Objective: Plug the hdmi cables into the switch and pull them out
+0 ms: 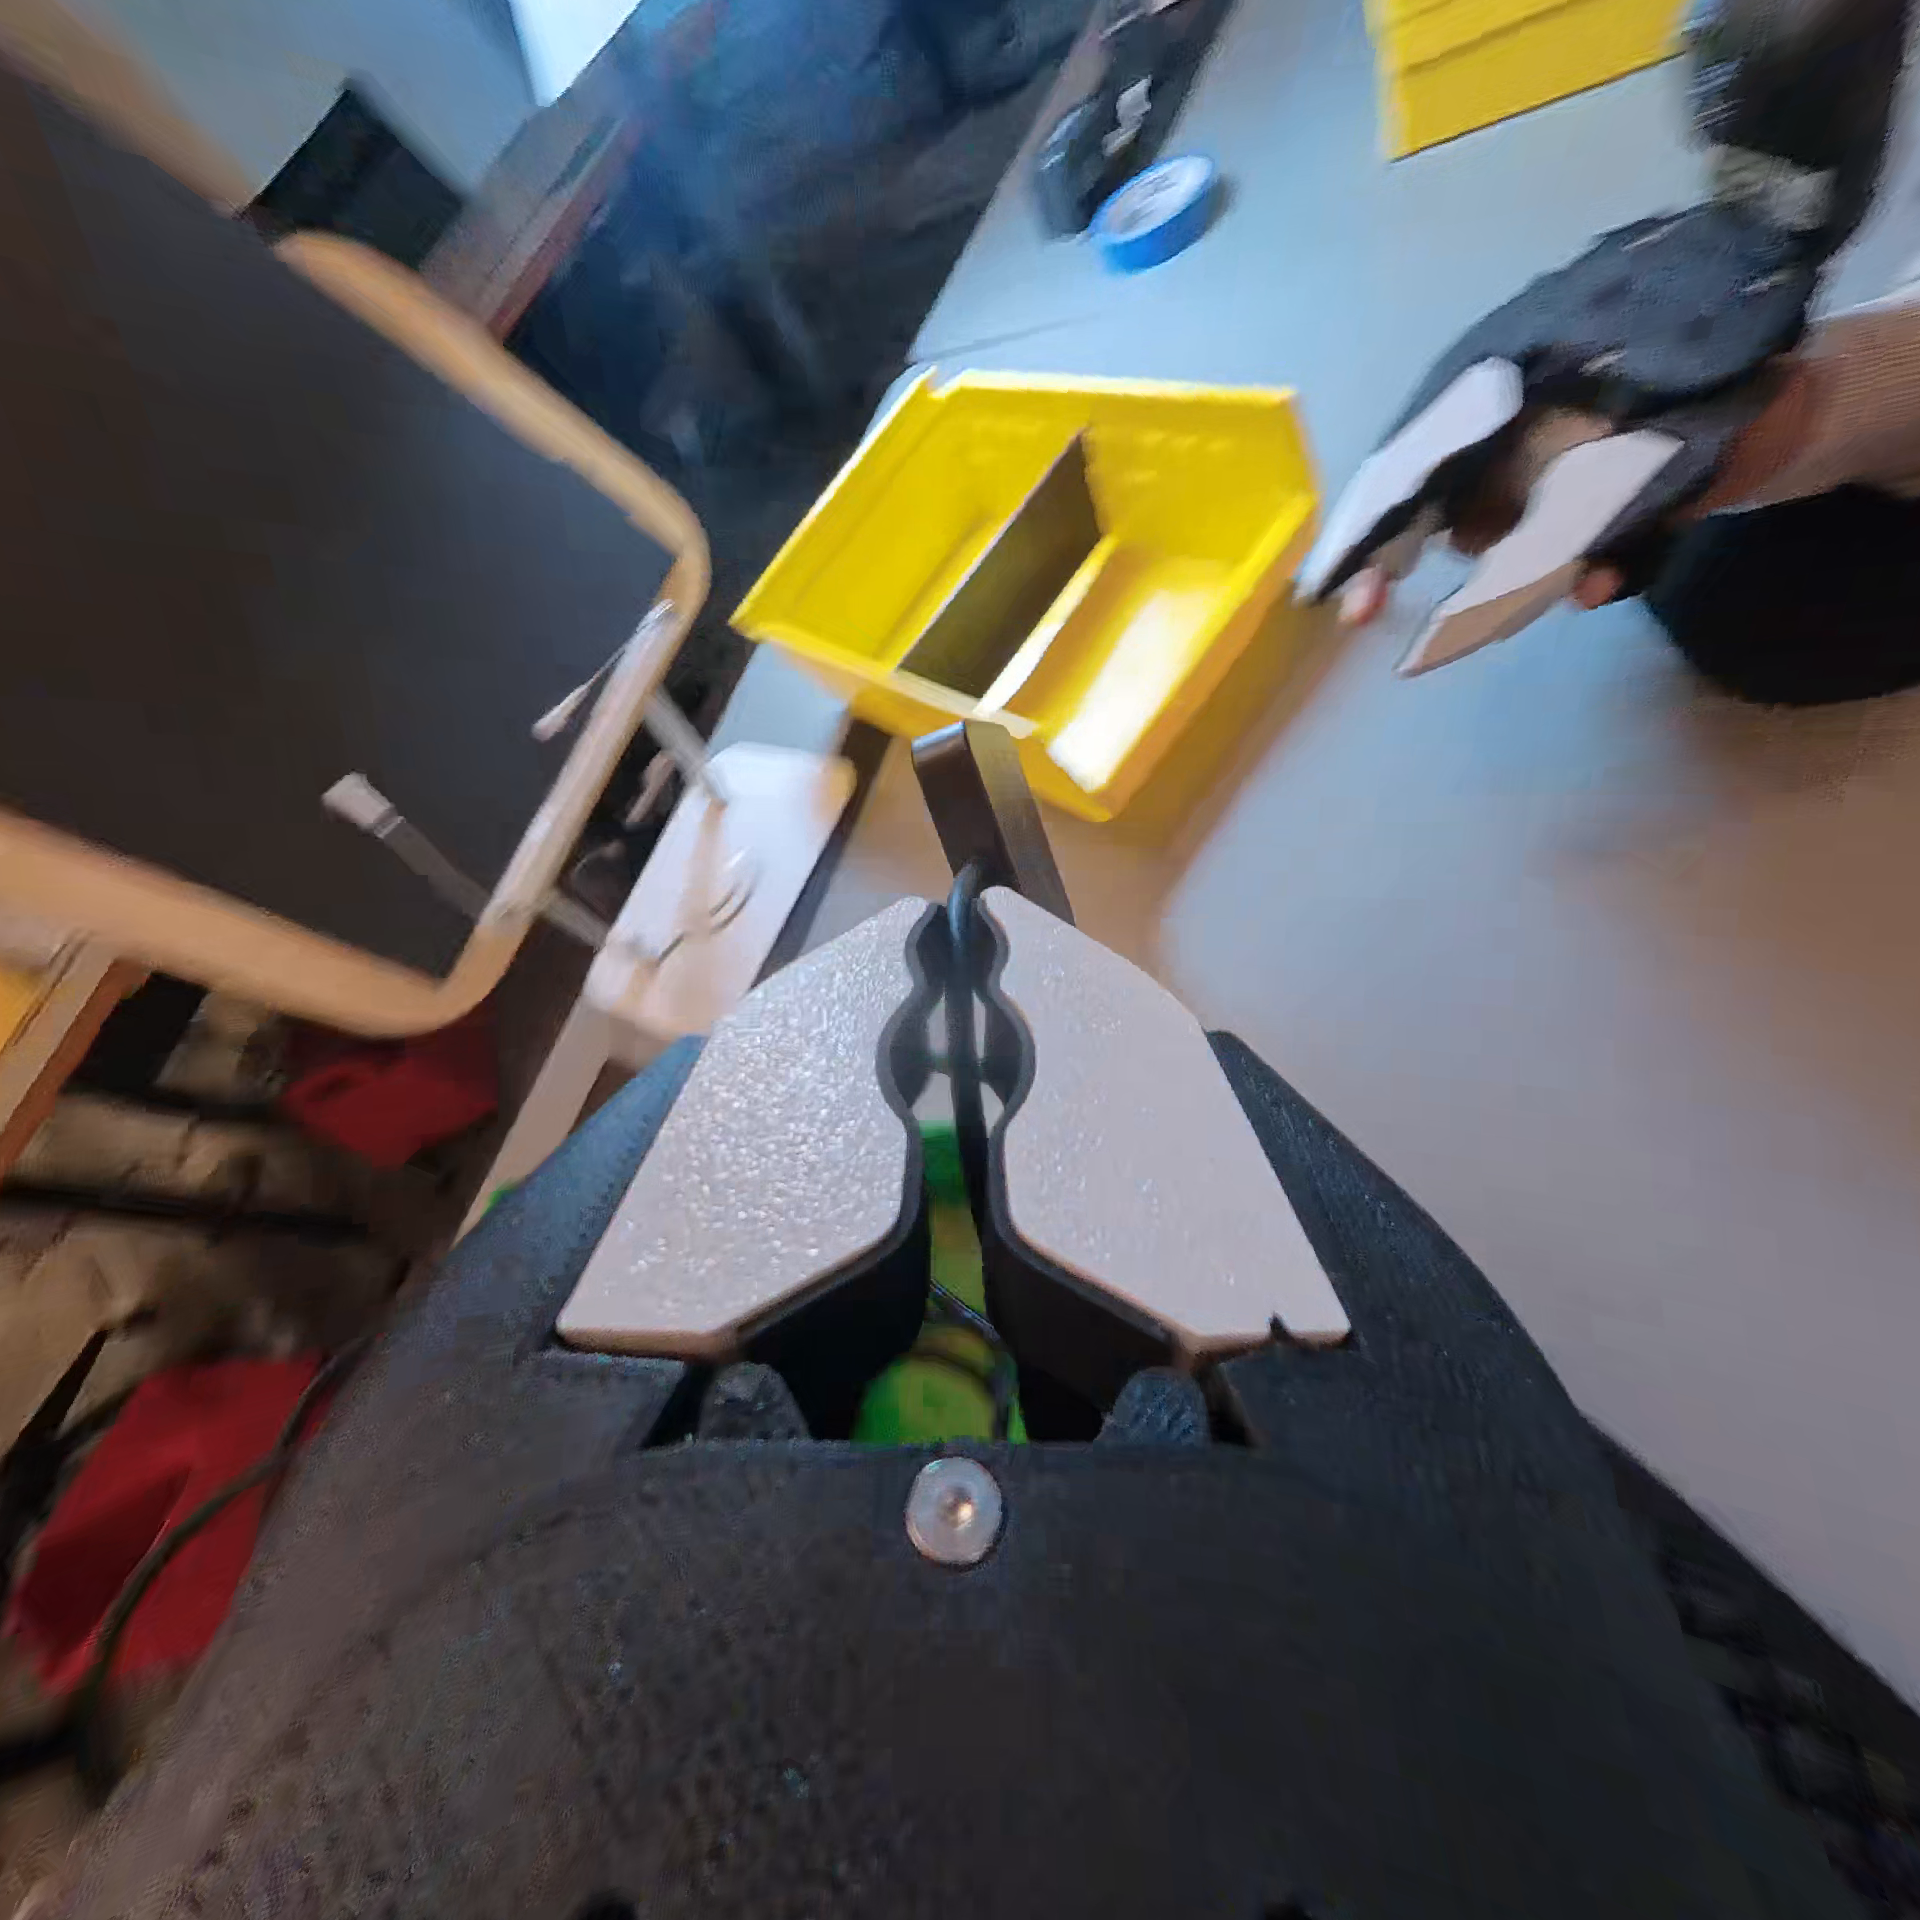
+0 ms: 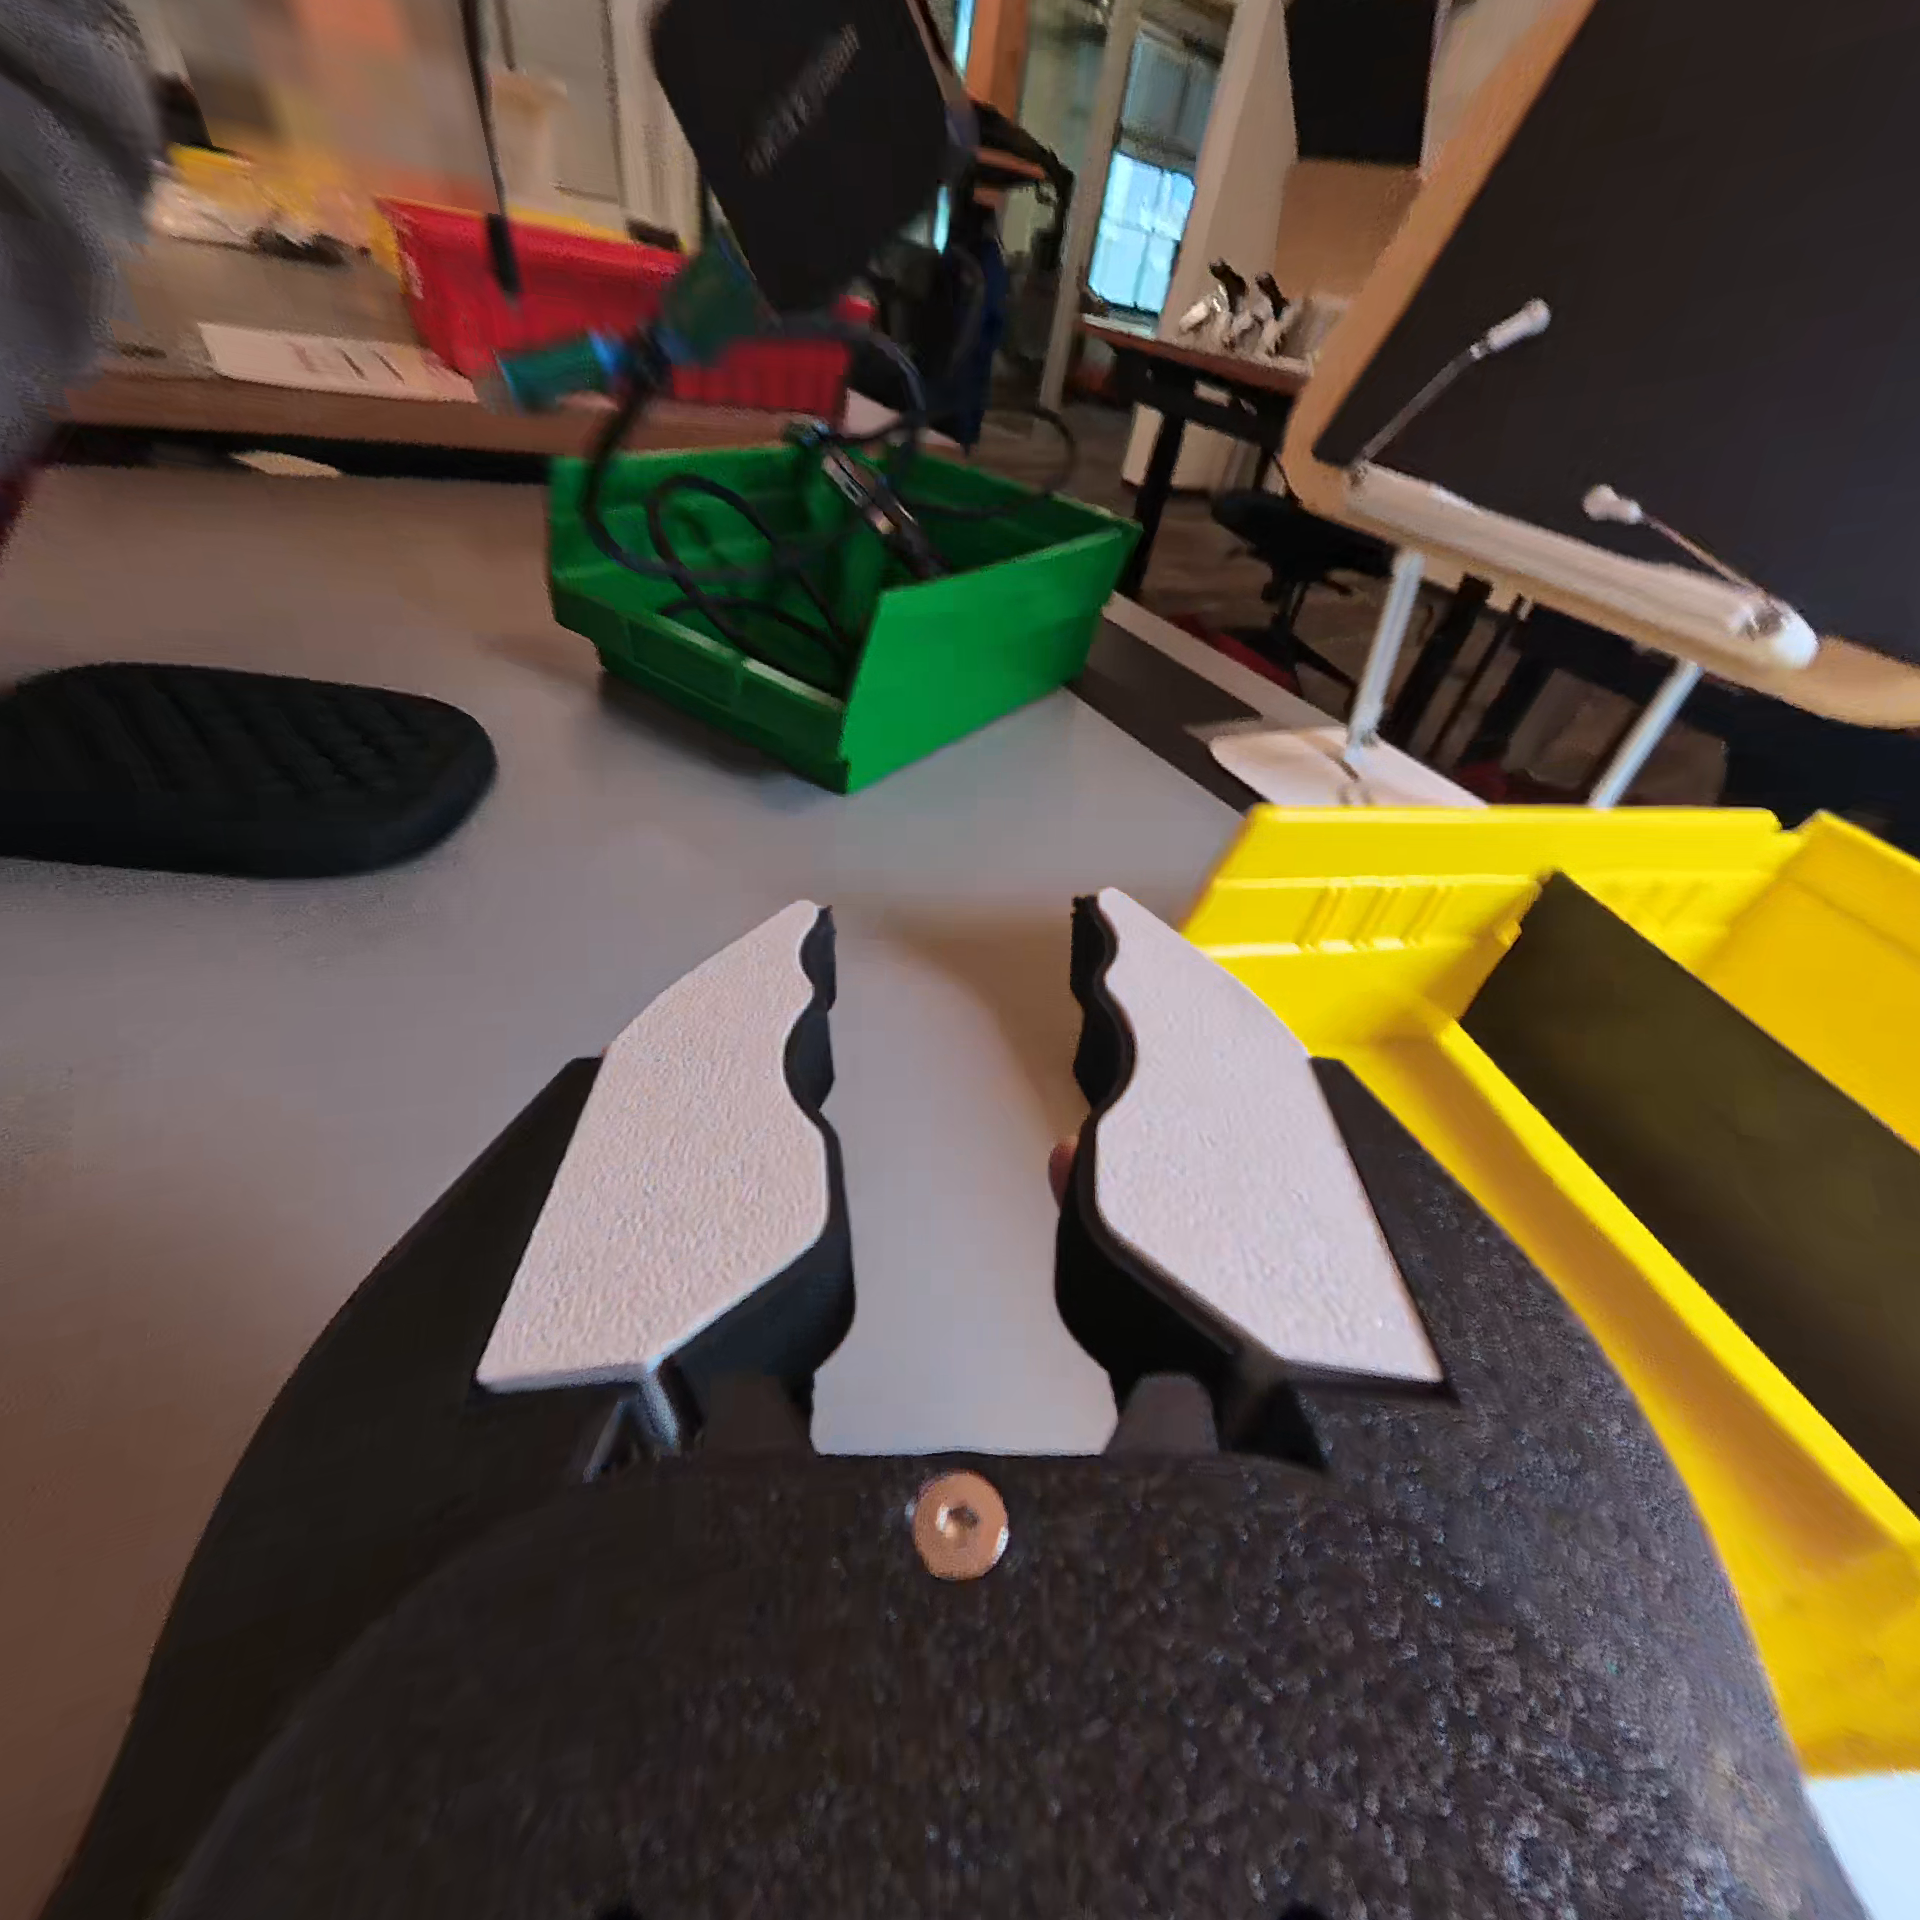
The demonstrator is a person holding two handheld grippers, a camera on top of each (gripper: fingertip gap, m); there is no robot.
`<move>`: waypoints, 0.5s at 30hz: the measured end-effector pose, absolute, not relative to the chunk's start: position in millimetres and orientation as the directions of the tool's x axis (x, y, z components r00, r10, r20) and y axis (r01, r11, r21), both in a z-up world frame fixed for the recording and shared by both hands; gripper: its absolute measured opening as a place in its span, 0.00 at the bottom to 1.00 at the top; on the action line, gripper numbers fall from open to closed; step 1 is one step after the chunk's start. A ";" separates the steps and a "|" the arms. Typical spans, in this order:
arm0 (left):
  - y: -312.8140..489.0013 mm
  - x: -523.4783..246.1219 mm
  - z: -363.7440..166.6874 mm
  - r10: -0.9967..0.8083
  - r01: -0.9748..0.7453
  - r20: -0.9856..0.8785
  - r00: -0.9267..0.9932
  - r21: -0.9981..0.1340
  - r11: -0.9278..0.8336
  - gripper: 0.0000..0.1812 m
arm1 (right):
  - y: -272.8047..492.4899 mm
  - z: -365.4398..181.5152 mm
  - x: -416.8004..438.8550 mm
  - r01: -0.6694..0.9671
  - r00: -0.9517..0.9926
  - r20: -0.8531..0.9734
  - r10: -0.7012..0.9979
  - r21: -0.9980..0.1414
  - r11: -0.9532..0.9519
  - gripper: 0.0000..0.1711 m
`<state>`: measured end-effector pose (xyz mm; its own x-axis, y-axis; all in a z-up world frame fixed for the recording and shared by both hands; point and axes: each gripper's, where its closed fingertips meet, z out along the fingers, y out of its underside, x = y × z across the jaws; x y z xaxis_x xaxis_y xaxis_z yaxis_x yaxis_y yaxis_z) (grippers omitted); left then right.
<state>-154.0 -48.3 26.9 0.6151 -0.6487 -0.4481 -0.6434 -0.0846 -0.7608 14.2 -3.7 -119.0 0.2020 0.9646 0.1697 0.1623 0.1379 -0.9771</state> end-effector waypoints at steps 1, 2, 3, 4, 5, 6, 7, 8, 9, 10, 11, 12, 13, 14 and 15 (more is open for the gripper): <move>-51.9 -133.1 21.2 -0.688 -0.627 -0.431 0.584 -0.778 -0.045 0.03 | -14.7 -111.5 8.9 0.128 0.165 0.161 0.973 -0.982 0.141 0.28; -55.2 -112.7 14.6 -0.726 -0.597 -0.404 0.556 -0.802 -0.011 0.03 | -25.7 -105.3 3.9 0.091 0.122 0.133 0.984 -0.988 0.123 0.30; -58.1 -93.0 7.7 -0.761 -0.561 -0.377 0.528 -0.828 0.022 0.03 | -35.9 -100.1 -0.6 0.054 0.077 0.095 0.992 -0.994 0.091 0.33; -60.5 -75.0 0.7 -0.791 -0.522 -0.356 0.498 -0.851 0.055 0.03 | -44.4 -95.8 -4.0 0.018 0.033 0.052 0.998 -0.999 0.052 0.37; -62.7 -58.4 -6.3 -0.818 -0.482 -0.339 0.465 -0.872 0.088 0.03 | -50.8 -92.2 -6.3 -0.017 -0.006 0.009 1.000 -1.000 0.009 0.38; -63.7 -44.6 -13.7 -0.839 -0.440 -0.317 0.441 -0.892 0.106 0.03 | -54.9 -88.9 -7.3 -0.050 -0.037 -0.025 0.999 -0.998 -0.027 0.38; -62.9 -33.8 -21.7 -0.858 -0.403 -0.287 0.427 -0.909 0.104 0.03 | -55.8 -85.3 -6.8 -0.086 -0.050 -0.046 0.998 -0.995 -0.050 0.35; -61.8 -25.7 -30.5 -0.872 -0.378 -0.267 0.411 -0.920 0.103 0.03 | -53.8 -82.7 -5.8 -0.117 -0.043 -0.056 0.998 -0.991 -0.060 0.29; -60.0 -20.8 -39.4 -0.878 -0.364 -0.263 0.399 -0.925 0.112 0.03 | -50.6 -83.3 -4.6 -0.124 -0.029 -0.055 0.998 -0.991 -0.058 0.18; -55.9 -19.7 -45.8 -0.876 -0.341 -0.252 0.412 -0.934 0.108 0.03 | -51.9 -86.6 -3.9 -0.111 -0.046 -0.036 0.998 -0.993 -0.041 0.14; -53.5 -20.5 -50.8 -0.882 -0.312 -0.222 0.416 -0.946 0.091 0.03 | -53.3 -91.2 -4.0 -0.090 -0.061 -0.026 0.998 -0.995 -0.032 0.10; -52.5 -22.5 -56.8 -0.892 -0.294 -0.182 0.413 -0.954 0.059 0.03 | -53.8 -95.5 -4.9 -0.068 -0.061 -0.011 0.998 -0.998 -0.015 0.09; -51.8 -25.6 -61.1 -0.898 -0.284 -0.157 0.411 -0.958 0.038 0.03 | -54.0 -98.1 -6.3 -0.052 -0.050 0.023 0.998 -0.998 0.021 0.08; -52.2 -29.0 -63.7 -0.899 -0.281 -0.151 0.411 -0.959 0.033 0.04 | -53.2 -100.5 -8.0 -0.024 -0.028 0.080 0.996 -0.997 0.080 0.08; -52.0 -33.1 -66.5 -0.892 -0.301 -0.170 0.420 -0.953 0.040 0.04 | -51.5 -102.1 -9.7 0.010 0.001 0.157 0.988 -0.988 0.157 0.08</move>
<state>-33.1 -52.0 -66.5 0.4198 -0.8916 -0.1700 -0.3015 0.0397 -0.9526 -9.7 -51.5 -102.1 0.0013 0.9876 0.1569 0.0100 0.1569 -0.9876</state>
